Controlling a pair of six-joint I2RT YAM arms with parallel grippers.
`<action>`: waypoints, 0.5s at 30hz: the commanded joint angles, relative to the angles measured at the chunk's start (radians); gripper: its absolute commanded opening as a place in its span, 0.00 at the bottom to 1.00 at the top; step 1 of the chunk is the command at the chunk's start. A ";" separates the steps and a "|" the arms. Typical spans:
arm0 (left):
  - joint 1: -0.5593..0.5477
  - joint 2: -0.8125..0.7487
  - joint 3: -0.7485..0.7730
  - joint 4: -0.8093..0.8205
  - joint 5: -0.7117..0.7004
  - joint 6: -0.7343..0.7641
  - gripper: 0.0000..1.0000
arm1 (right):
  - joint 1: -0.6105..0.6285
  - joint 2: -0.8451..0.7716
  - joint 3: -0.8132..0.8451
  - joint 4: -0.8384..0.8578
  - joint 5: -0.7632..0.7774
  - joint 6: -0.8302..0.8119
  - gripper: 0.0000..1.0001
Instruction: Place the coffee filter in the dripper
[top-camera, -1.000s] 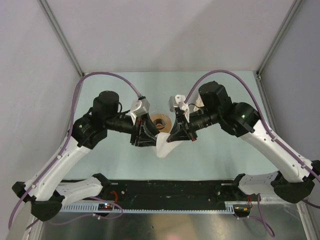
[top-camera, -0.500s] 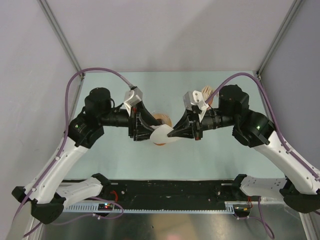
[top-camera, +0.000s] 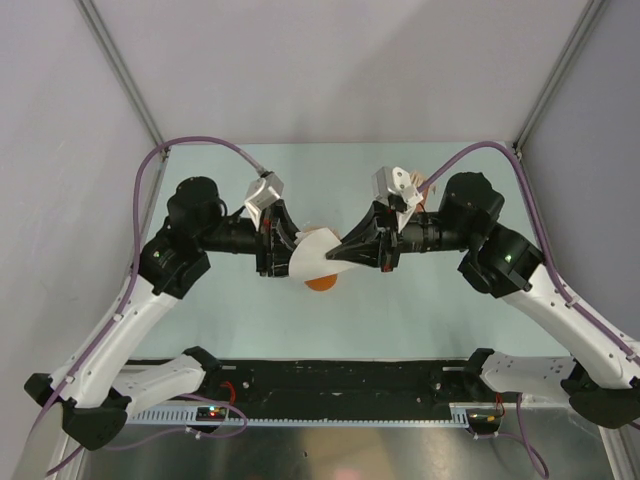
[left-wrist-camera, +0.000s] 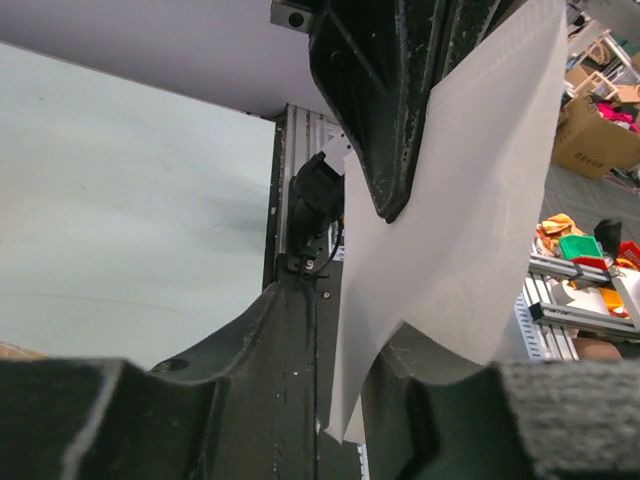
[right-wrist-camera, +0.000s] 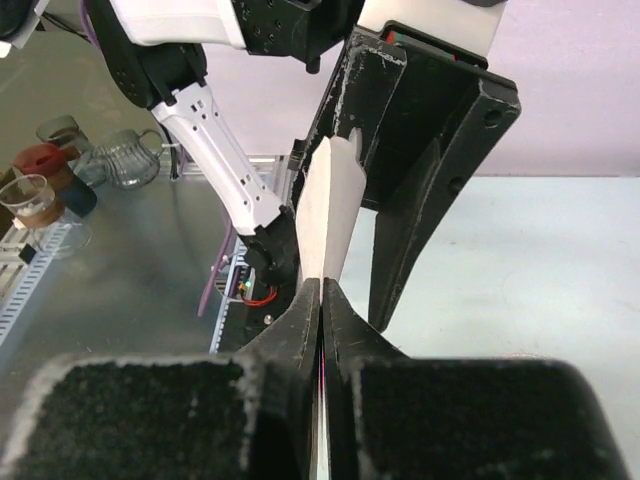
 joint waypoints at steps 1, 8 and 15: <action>0.008 -0.018 -0.001 0.056 0.044 -0.024 0.32 | -0.006 -0.029 -0.023 0.088 -0.004 0.061 0.00; 0.019 -0.020 -0.017 0.059 0.063 -0.009 0.01 | -0.037 -0.057 -0.028 -0.014 0.003 -0.013 0.20; 0.016 -0.001 -0.057 0.022 0.009 0.069 0.00 | -0.041 -0.014 0.081 -0.227 0.039 -0.182 0.35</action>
